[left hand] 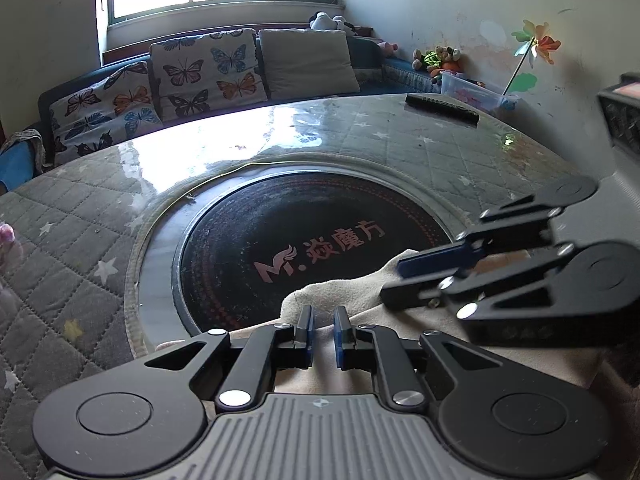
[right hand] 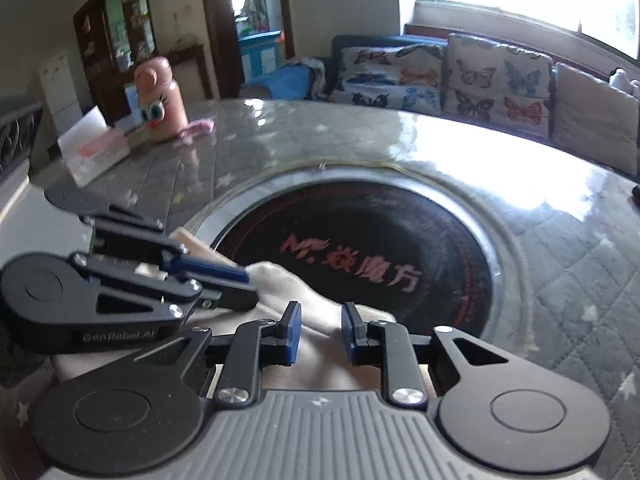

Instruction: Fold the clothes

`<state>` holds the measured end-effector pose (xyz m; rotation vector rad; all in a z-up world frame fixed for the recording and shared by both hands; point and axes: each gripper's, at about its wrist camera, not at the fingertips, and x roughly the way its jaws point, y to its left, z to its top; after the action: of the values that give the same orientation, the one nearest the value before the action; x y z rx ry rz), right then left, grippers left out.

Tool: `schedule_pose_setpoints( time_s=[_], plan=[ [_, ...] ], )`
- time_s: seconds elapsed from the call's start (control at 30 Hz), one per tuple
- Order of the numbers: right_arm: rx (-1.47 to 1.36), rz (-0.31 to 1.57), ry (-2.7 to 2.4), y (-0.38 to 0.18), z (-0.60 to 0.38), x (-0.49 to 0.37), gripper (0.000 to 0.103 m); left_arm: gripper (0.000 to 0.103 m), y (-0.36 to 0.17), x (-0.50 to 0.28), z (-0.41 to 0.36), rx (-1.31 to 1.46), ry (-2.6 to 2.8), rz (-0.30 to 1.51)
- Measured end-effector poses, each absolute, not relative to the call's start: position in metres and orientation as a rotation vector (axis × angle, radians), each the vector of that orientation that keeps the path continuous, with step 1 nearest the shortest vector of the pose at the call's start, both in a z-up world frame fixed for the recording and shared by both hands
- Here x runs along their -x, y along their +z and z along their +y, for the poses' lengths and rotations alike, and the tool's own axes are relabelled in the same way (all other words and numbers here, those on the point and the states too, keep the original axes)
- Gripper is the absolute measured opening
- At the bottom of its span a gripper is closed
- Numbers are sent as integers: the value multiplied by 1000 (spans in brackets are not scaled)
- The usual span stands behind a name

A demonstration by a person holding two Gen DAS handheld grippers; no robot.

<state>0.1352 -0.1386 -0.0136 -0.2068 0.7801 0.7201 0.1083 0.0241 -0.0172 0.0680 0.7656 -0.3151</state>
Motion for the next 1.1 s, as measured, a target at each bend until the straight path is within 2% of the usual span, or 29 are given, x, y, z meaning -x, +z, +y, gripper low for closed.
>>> schedule_pose_setpoints(
  time_s=[0.27,0.3,0.33,0.6,0.67,0.73,0.9,1.1],
  plan=[
    [224,737,747,-1,-136,-119,21,14,-15,-107,34,-66,-305,752],
    [234,731,765,1,-135,-113,21,25,-14,-107,38,-66,-285,750],
    [243,728,781,1,-134,-107,21,29,-13,-106,42,-67,-265,749],
    [287,690,837,3,-122,-76,22,27,14,-65,77,-34,-185,668],
    [281,685,841,5,-122,-71,24,27,17,-48,81,-30,-177,663],
    [279,681,847,6,-124,-65,35,28,15,-32,81,-31,-178,669],
    [285,673,862,8,-128,-52,37,42,3,-3,68,-58,-162,678],
    [304,654,875,5,-134,-36,41,41,-14,1,64,-129,-71,683]
  ],
)
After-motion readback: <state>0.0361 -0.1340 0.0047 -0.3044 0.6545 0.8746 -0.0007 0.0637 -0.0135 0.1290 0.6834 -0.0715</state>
